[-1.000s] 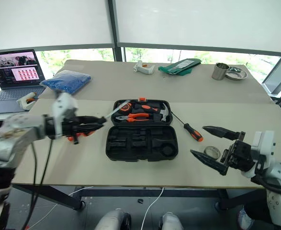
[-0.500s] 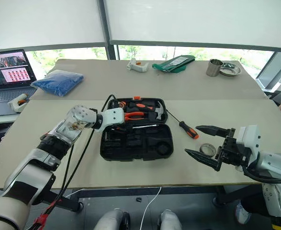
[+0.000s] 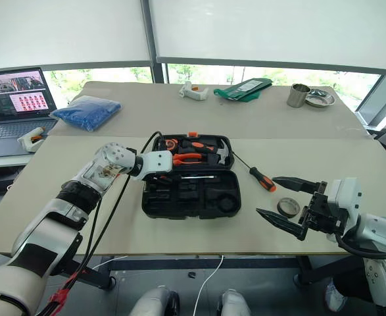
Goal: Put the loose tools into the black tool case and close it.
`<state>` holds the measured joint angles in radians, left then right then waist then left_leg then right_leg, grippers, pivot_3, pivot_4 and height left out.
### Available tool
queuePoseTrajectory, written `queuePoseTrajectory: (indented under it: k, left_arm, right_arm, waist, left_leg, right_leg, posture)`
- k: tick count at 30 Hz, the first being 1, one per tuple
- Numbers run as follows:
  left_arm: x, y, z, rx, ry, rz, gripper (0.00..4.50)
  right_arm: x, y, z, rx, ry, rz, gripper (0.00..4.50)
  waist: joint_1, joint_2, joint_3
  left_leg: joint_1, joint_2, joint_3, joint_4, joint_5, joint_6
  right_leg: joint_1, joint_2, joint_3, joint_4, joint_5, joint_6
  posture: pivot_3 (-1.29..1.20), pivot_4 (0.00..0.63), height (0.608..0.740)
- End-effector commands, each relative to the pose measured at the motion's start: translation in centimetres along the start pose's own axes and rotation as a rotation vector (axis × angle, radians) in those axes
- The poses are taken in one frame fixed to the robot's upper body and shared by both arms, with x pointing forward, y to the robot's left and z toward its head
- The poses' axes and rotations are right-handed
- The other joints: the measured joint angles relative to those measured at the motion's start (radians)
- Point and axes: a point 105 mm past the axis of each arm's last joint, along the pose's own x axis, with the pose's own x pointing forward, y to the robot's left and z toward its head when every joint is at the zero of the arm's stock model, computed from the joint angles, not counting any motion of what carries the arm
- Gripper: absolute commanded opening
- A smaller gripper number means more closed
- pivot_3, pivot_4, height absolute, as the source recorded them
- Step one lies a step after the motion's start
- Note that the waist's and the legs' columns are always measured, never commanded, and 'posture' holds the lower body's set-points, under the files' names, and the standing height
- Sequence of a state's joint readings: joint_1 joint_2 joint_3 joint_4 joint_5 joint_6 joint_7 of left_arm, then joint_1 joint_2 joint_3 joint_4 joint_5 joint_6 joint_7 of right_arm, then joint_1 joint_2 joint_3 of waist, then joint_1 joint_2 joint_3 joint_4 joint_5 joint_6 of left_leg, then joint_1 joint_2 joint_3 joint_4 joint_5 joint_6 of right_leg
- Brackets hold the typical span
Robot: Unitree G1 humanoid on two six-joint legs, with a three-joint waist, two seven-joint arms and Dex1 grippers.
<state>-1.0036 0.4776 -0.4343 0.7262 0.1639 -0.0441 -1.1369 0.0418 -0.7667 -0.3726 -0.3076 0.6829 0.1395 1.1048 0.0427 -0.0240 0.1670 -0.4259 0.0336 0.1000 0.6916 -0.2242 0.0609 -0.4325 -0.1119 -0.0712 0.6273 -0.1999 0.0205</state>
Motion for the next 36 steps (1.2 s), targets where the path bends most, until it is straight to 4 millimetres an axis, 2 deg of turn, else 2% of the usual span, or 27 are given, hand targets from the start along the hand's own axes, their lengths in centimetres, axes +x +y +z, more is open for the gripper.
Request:
queuePoseTrajectory:
  k: [1, 2, 8, 11, 13, 16, 17, 22, 27, 31, 33, 36]
  left_arm:
    - [-1.0, 1.5, 1.6, 0.016, -0.073, 0.096, 2.47]
    - [-1.2, 1.7, 2.1, -0.01, -0.113, 0.109, 2.7]
    - [-2.4, 2.1, 3.9, -0.076, -0.27, 0.185, 2.7]
    - [-2.2, 1.9, 3.5, -0.166, -0.32, 0.233, 1.94]
    - [-1.4, 1.9, 2.7, -0.283, -0.351, 0.272, 1.27]
    - [-0.2, 1.2, 2.0, -0.323, -0.335, 0.276, 0.1]
    - [0.3, 0.9, 1.9, -0.354, -0.341, 0.271, 0.02]
    - [1.9, -1.0, 0.6, -0.365, -0.258, 0.196, 0.02]
    - [3.3, -1.9, -0.9, -0.404, -0.161, 0.183, 0.02]
    - [3.9, -2.0, -0.8, -0.422, -0.167, 0.182, 0.02]
    - [3.6, -1.7, -0.2, -0.418, -0.224, 0.194, 0.02]
    - [1.5, -0.5, 1.3, -0.406, -0.382, 0.235, 0.02]
  right_arm:
    - [0.1, 0.2, 2.0, -0.03, -0.062, 0.01, 4.5]
    - [0.1, 0.4, 1.9, -0.018, -0.055, 0.015, 4.5]
    - [0.0, 0.8, 1.9, 0.013, -0.051, 0.016, 4.5]
    - [0.1, 0.9, 2.1, 0.016, -0.063, -0.005, 4.5]
    - [0.2, 0.7, 2.1, 0.014, -0.071, -0.025, 4.5]
    - [0.2, 0.6, 2.1, 0.016, -0.074, -0.043, 4.5]
    - [0.2, 0.6, 2.0, 0.019, -0.073, -0.045, 4.5]
    - [0.1, 0.7, 1.8, 0.027, -0.068, -0.054, 4.5]
    - [-0.3, 0.7, 1.5, 0.038, -0.066, -0.079, 4.5]
    - [-0.3, 0.8, 1.1, 0.051, -0.066, -0.094, 4.5]
    - [-0.4, 0.7, 1.0, 0.052, -0.064, -0.107, 4.5]
    - [-1.0, 0.3, 0.7, 0.029, -0.05, -0.154, 4.5]
  waist:
    - [0.001, 0.0, 0.0]
    - [0.0, 0.0, 0.0]
    - [-0.004, 0.0, 0.0]
    - [-0.004, 0.0, 0.0]
    - [-0.004, 0.0, 0.0]
    - [-0.004, 0.0, 0.0]
    - [-0.003, 0.0, 0.0]
    - [-0.003, 0.0, 0.0]
    - [-0.003, 0.0, 0.0]
    - [-0.002, 0.001, -0.002]
    - [-0.002, 0.001, -0.002]
    - [-0.003, 0.002, -0.002]
  left_leg:
    - [0.0, 0.0, 0.0, 0.002, 0.0, 0.0]
    - [-0.001, 0.0, -0.001, 0.002, -0.001, 0.001]
    - [-0.006, 0.0, -0.001, 0.004, -0.002, 0.003]
    - [-0.006, 0.0, 0.0, 0.004, -0.002, 0.003]
    - [-0.005, 0.0, 0.0, 0.004, -0.002, 0.003]
    - [-0.005, 0.0, 0.0, 0.004, -0.002, 0.003]
    - [-0.005, 0.0, 0.0, 0.004, -0.002, 0.003]
    - [-0.005, -0.001, 0.0, 0.005, -0.002, 0.003]
    - [-0.003, 0.0, 0.0, 0.005, -0.002, 0.003]
    - [0.004, 0.0, 0.0, 0.004, -0.002, 0.003]
    - [0.005, 0.0, -0.001, 0.004, -0.002, 0.004]
    - [0.004, 0.0, -0.001, 0.004, -0.002, 0.003]
  right_leg:
    - [0.0, 0.0, 0.0, 0.001, 0.0, 0.0]
    - [0.0, 0.0, 0.0, 0.001, 0.0, 0.0]
    - [-0.003, 0.0, 0.001, 0.0, 0.002, 0.001]
    - [-0.003, 0.0, 0.002, 0.0, 0.005, -0.004]
    - [-0.003, 0.0, 0.002, 0.0, 0.005, -0.004]
    - [-0.002, 0.0, 0.002, 0.0, 0.004, -0.001]
    - [-0.002, 0.0, 0.002, 0.0, 0.002, 0.002]
    - [-0.002, 0.0, 0.002, 0.0, 0.002, 0.002]
    - [0.0, 0.0, 0.002, 0.0, 0.002, 0.002]
    - [0.007, 0.0, 0.001, -0.002, 0.002, 0.003]
    - [0.008, -0.001, 0.001, -0.002, 0.002, 0.003]
    - [0.008, -0.001, 0.001, -0.002, 0.002, 0.002]
  posture:
    - [0.0, 0.15, 0.74]
    - [0.0, 0.15, 0.74]
    - [0.0, 0.15, 0.74]
    - [0.0, 0.15, 0.74]
    - [0.0, 0.15, 0.74]
    - [0.0, 0.15, 0.74]
    - [0.0, 0.15, 0.74]
    - [0.0, 0.15, 0.74]
    - [0.0, 0.15, 0.74]
    - [0.0, 0.15, 0.74]
    - [0.0, 0.15, 0.74]
    - [0.0, 0.15, 0.74]
